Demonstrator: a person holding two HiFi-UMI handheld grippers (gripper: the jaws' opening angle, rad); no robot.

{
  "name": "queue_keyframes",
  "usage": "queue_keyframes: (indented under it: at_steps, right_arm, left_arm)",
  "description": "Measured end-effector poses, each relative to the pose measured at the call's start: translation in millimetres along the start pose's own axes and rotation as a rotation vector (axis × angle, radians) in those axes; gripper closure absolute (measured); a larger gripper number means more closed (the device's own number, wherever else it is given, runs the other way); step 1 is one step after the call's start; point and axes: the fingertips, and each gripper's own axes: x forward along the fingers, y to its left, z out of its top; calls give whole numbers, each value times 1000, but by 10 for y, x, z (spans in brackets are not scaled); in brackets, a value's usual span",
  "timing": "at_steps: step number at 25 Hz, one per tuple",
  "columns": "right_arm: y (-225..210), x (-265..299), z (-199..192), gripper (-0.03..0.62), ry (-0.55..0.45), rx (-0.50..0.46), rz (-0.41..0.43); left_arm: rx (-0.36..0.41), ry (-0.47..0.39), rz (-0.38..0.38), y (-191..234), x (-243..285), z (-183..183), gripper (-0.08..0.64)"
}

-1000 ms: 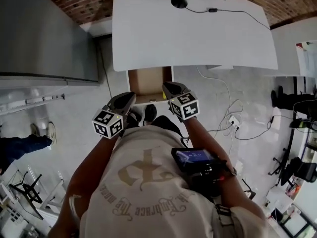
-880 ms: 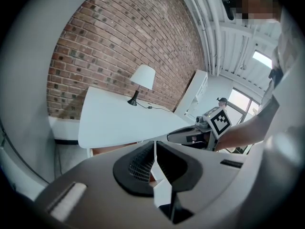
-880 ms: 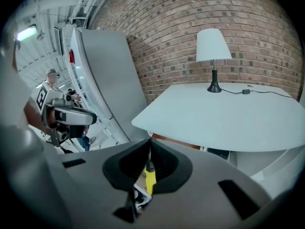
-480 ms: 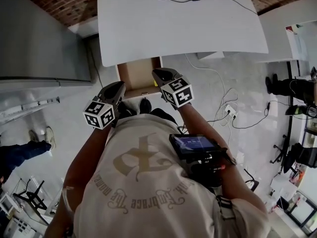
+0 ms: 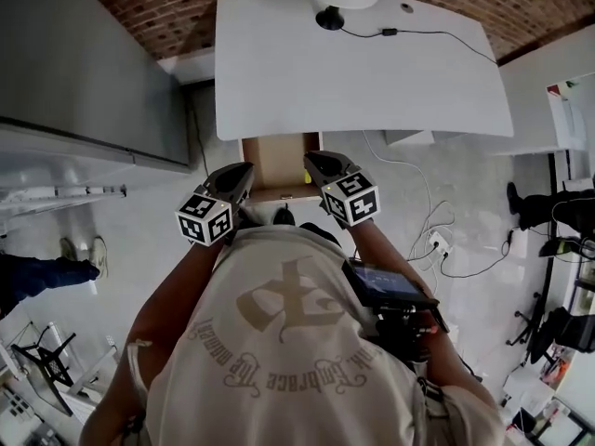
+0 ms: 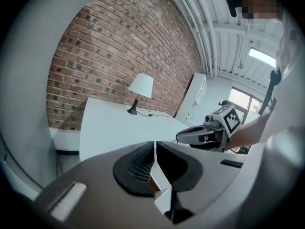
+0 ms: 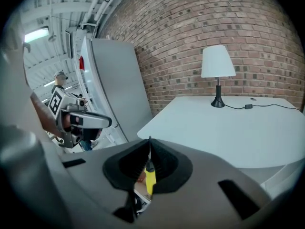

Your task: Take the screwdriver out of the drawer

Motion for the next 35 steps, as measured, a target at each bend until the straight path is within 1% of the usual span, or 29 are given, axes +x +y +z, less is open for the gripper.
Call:
queue_keyframes:
  at_steps: [5,10,13,16,20,26,35]
  right_arm:
    - [87,-80,59,578,-36,7,16]
    - [187,-171,214,578,-116,33,46]
    - [276,-218,338,578,-165,20,71]
    - [341,-239,434,578,-192,-8,80]
    - [384,-231,472,578,-202,-20,78]
    - [421,-246,384,578,-193,-23,79]
    - [487,-170,245,578,-169,-9,89]
  left_arm:
    - [14,-21,12,5,-49,87,543]
    - [26,-39,16,24,-132,148,543]
    - [35,-47,23,34,-197,170,543]
    - [41,-54,30,41,-251,185,543]
    - [40,-57,35,50,-302,168,543]
    - [38,-47,37,8,-346,87,543]
    - [5,-41,69,51,-457,-68,543]
